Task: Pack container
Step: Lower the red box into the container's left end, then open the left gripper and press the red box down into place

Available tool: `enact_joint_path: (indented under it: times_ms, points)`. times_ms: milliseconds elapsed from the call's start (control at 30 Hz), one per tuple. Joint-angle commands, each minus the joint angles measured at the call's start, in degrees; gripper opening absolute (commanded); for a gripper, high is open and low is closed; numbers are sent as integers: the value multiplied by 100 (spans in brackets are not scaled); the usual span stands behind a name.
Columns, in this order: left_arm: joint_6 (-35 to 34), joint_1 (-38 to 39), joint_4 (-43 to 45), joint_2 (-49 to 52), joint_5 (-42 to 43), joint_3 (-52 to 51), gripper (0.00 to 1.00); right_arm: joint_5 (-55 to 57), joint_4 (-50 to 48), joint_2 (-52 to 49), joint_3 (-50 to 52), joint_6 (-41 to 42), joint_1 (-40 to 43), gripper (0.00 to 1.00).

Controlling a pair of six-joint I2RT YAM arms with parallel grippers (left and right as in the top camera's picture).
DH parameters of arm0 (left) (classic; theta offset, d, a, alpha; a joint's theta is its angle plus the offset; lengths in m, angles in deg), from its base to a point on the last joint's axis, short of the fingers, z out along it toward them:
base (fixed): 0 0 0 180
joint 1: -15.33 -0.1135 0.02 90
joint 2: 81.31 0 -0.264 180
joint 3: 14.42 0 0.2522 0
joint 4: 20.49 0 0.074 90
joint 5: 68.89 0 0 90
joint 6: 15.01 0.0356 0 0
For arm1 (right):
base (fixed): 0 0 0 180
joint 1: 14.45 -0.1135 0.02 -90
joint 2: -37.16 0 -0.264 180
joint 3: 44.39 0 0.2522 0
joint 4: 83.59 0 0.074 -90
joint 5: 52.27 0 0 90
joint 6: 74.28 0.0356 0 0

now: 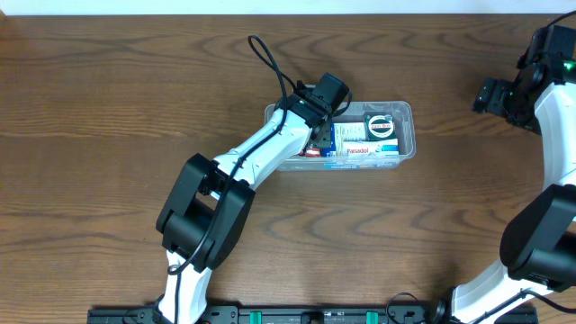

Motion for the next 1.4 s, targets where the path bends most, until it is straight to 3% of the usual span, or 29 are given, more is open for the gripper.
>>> enact_joint_path:
  times_ms: [0, 267, 300, 400, 1367]
  points:
    - [74, -11, -11, 61, -107, -57, 57, 33, 9, 92, -61, -63, 22, 99]
    - [72, -9, -9, 61, -105, -57, 58, 33, 9, 92, -61, -66, 22, 99]
    - [72, -11, -9, 61, -105, -57, 71, 35, 9, 92, -61, -66, 22, 99]
    - [70, -9, -7, 61, -85, -57, 73, 33, 9, 92, -61, -66, 22, 99]
    - [74, -28, -11, 61, 39, -57, 72, 35, 9, 92, -61, -66, 22, 99]
